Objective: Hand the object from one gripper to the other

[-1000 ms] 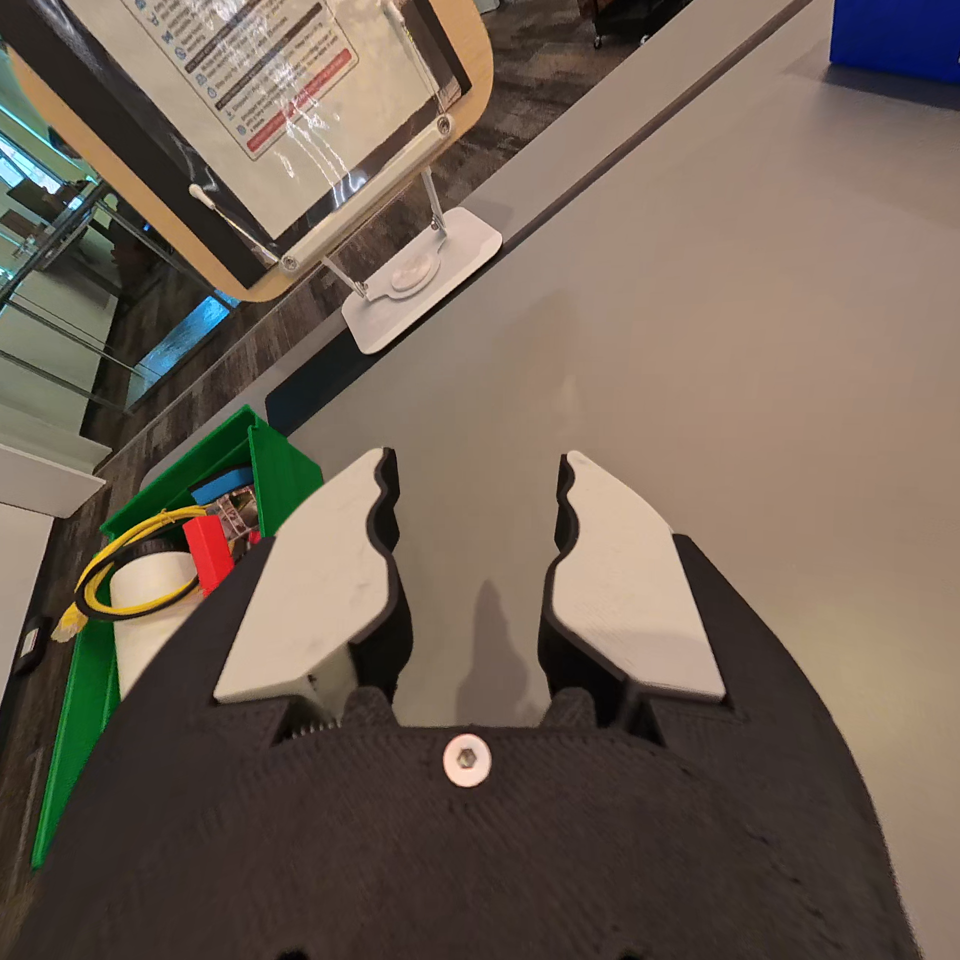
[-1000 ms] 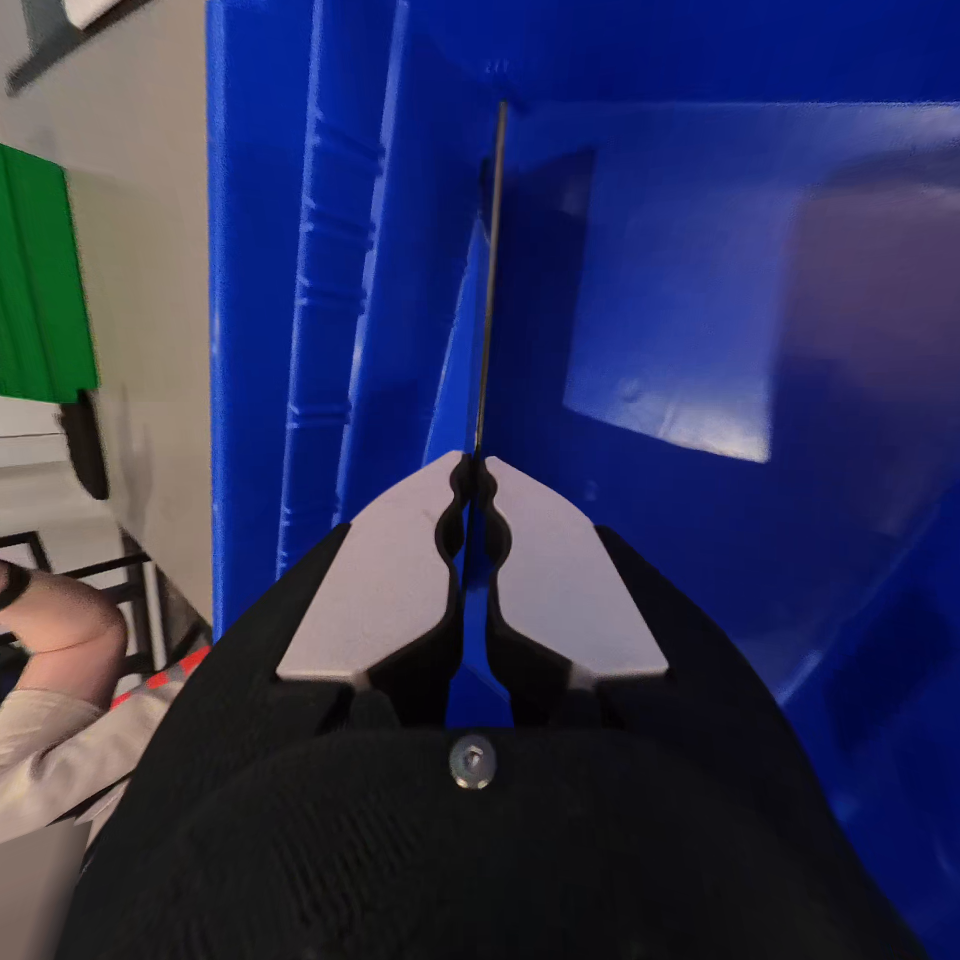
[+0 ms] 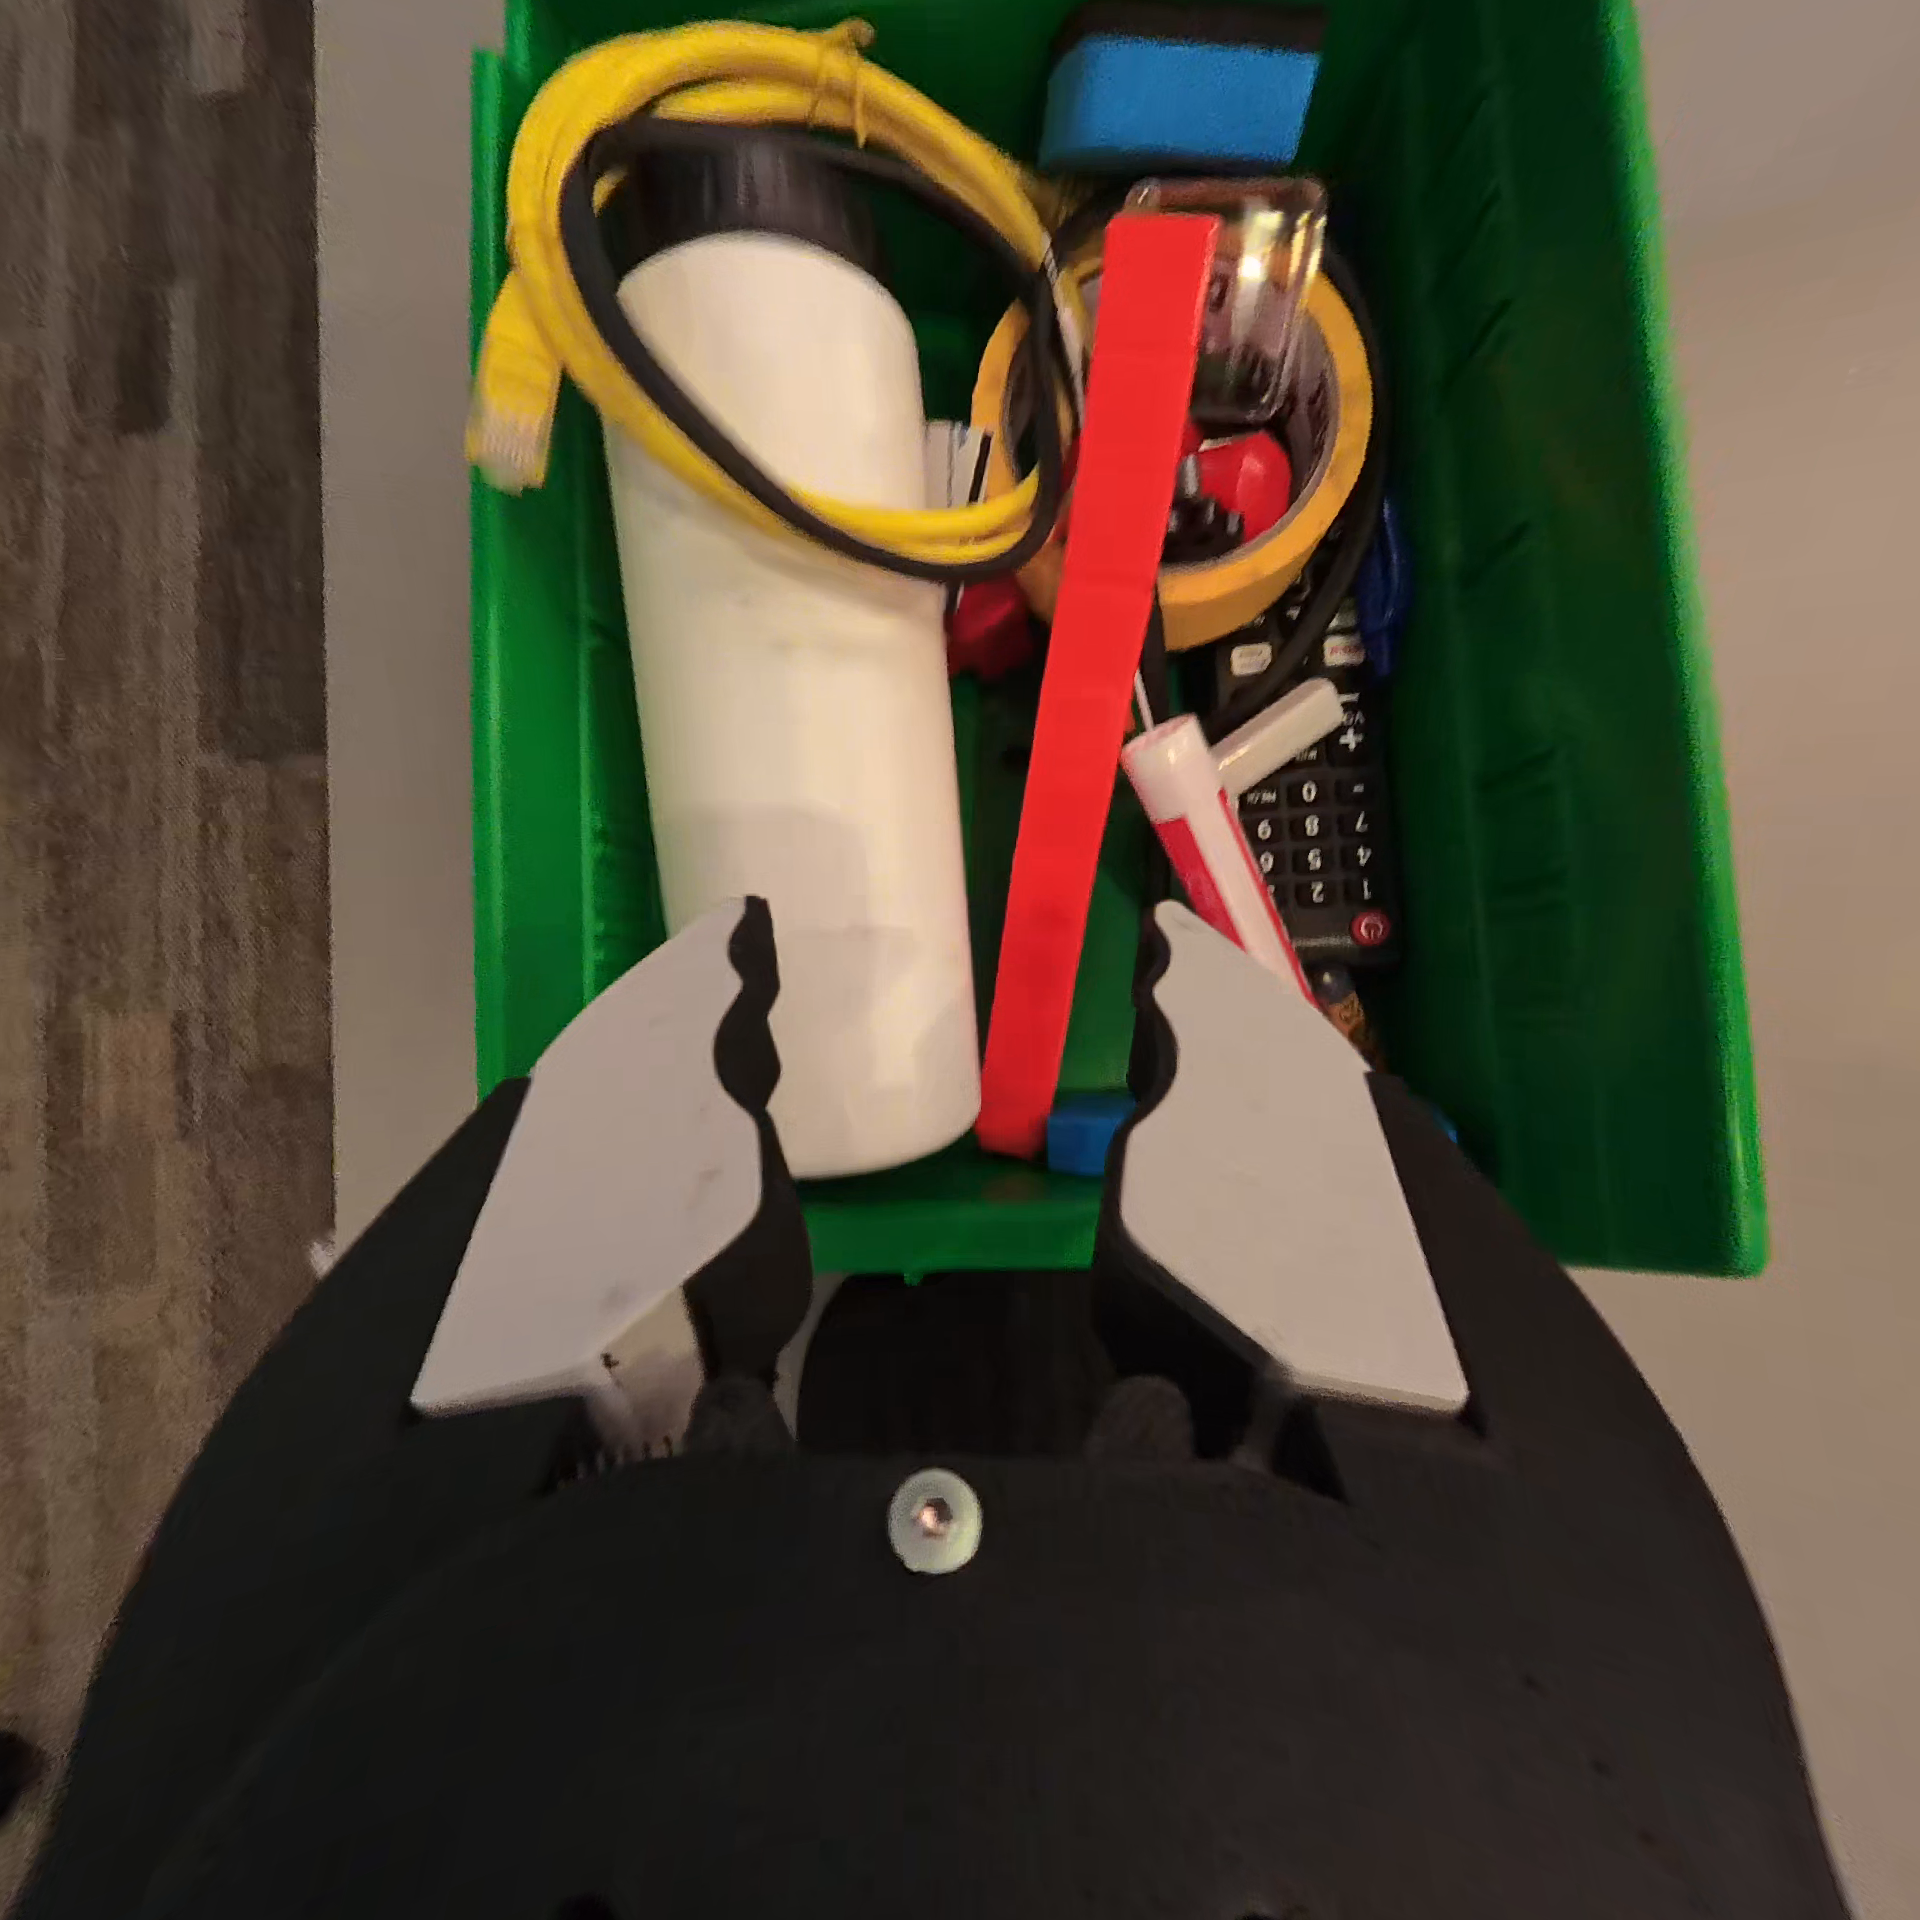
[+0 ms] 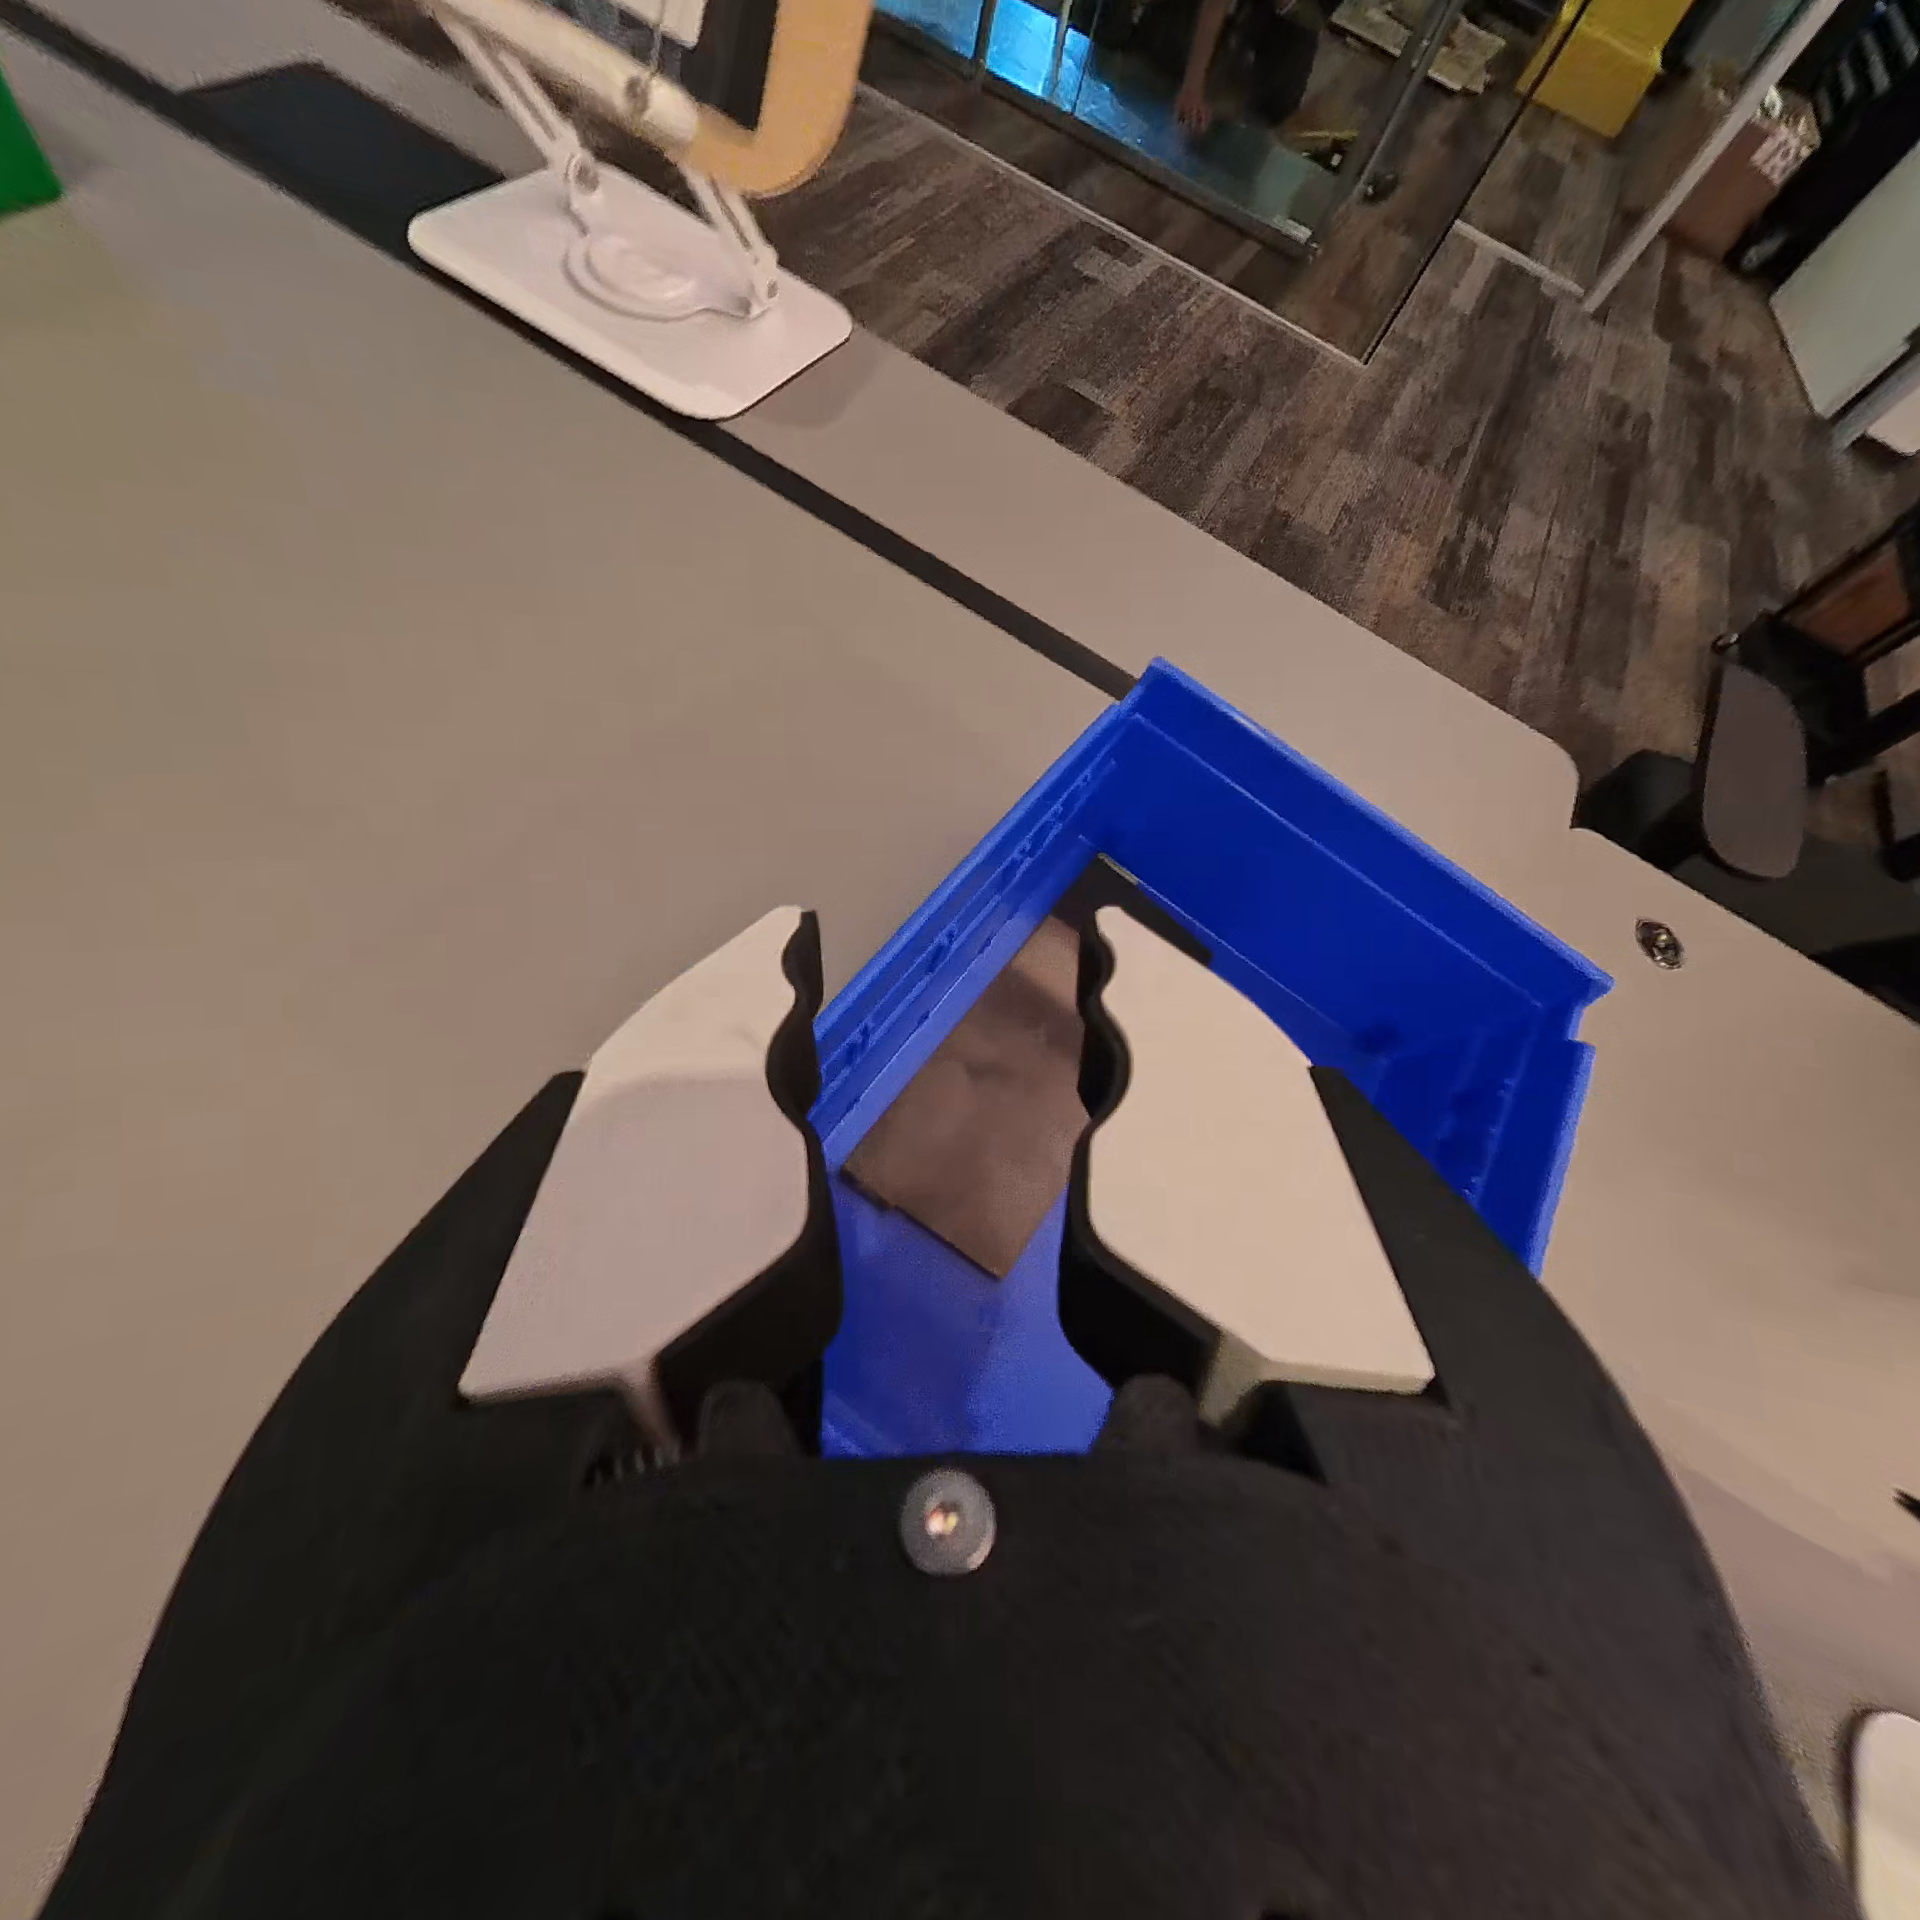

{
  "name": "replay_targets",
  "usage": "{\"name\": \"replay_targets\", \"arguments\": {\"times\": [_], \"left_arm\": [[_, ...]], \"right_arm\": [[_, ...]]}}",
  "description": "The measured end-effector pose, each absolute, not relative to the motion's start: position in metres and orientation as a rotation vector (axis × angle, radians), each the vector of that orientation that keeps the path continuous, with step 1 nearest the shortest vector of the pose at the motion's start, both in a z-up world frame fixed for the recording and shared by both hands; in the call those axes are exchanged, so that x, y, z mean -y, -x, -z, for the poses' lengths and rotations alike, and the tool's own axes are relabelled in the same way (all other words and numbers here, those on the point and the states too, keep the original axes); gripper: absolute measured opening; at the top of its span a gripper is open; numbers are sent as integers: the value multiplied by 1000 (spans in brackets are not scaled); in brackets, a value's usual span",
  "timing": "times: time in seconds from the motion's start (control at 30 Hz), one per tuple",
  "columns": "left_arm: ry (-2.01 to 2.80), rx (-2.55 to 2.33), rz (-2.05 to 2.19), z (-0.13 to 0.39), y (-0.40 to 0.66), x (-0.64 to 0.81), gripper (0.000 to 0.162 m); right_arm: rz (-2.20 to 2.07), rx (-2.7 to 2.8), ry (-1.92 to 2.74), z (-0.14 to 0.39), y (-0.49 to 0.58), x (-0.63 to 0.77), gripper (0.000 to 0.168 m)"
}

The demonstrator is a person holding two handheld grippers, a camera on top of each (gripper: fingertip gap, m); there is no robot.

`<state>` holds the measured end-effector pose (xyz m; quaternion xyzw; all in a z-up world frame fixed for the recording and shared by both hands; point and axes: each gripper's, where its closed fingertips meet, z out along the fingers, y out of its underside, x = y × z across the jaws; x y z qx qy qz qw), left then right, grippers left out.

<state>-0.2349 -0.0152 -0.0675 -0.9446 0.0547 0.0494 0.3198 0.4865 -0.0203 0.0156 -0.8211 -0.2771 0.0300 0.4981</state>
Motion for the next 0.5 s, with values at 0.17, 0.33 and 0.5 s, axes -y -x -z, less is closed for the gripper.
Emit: {"name": "replay_targets", "arguments": {"times": [0.17, 0.33, 0.5], "left_arm": [[2453, -374, -229, 76, 213, -11, 58], [2526, -574, -384, 94, 211, -29, 52], [2608, -540, -245, 102, 200, -44, 48]], "right_arm": [[-13, 744, 1970, -13, -476, 48, 48], [-60, 744, 1956, -13, -470, 71, 47], [-30, 737, 1962, -10, -477, 90, 46]]}}
